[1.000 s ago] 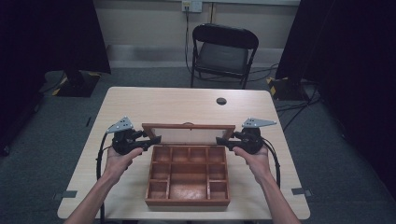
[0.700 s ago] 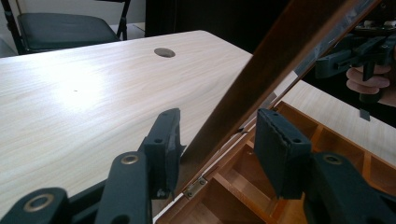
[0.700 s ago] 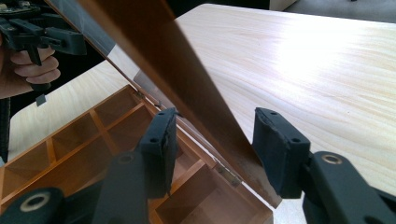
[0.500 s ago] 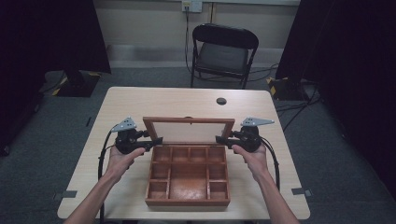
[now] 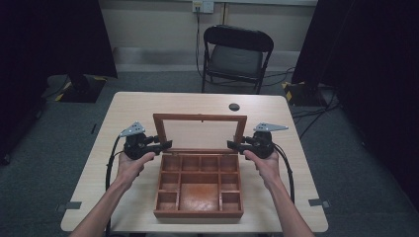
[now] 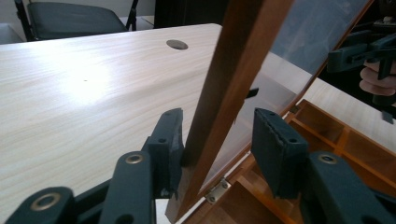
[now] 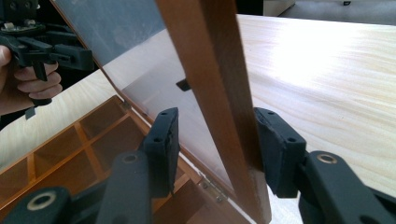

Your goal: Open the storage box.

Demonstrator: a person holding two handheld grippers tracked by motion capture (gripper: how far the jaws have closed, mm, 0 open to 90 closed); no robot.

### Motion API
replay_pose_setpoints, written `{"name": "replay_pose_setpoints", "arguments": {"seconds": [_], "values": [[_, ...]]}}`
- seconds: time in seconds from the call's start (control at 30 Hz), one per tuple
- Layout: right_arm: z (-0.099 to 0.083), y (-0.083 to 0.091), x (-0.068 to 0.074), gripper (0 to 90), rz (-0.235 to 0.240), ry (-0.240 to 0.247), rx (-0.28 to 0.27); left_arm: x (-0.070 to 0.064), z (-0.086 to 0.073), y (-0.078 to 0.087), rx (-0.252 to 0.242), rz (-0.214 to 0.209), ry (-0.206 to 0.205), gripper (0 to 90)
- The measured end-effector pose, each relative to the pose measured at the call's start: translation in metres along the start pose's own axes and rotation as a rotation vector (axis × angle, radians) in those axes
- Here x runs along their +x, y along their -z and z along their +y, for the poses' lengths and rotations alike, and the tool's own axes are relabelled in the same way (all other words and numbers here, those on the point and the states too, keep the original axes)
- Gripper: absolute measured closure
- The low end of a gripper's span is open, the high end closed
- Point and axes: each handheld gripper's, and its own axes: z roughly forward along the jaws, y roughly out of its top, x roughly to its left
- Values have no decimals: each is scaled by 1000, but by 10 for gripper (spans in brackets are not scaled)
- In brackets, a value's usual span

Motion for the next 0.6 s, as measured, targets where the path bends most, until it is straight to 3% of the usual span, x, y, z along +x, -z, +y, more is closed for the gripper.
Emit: {"name": "replay_pose_setpoints", "arguments": {"seconds": [0.2, 0.37, 0.6], "values": [[-1, -4, -4, 544, -10, -4, -5, 6, -3, -5, 9, -5, 15, 561], [-3, -10, -5, 542, -26, 16, 44, 10, -4, -6, -1, -12, 30, 582], [-5, -14, -9, 551, -37, 4, 35, 13, -5, -9, -5, -4, 52, 596]]}}
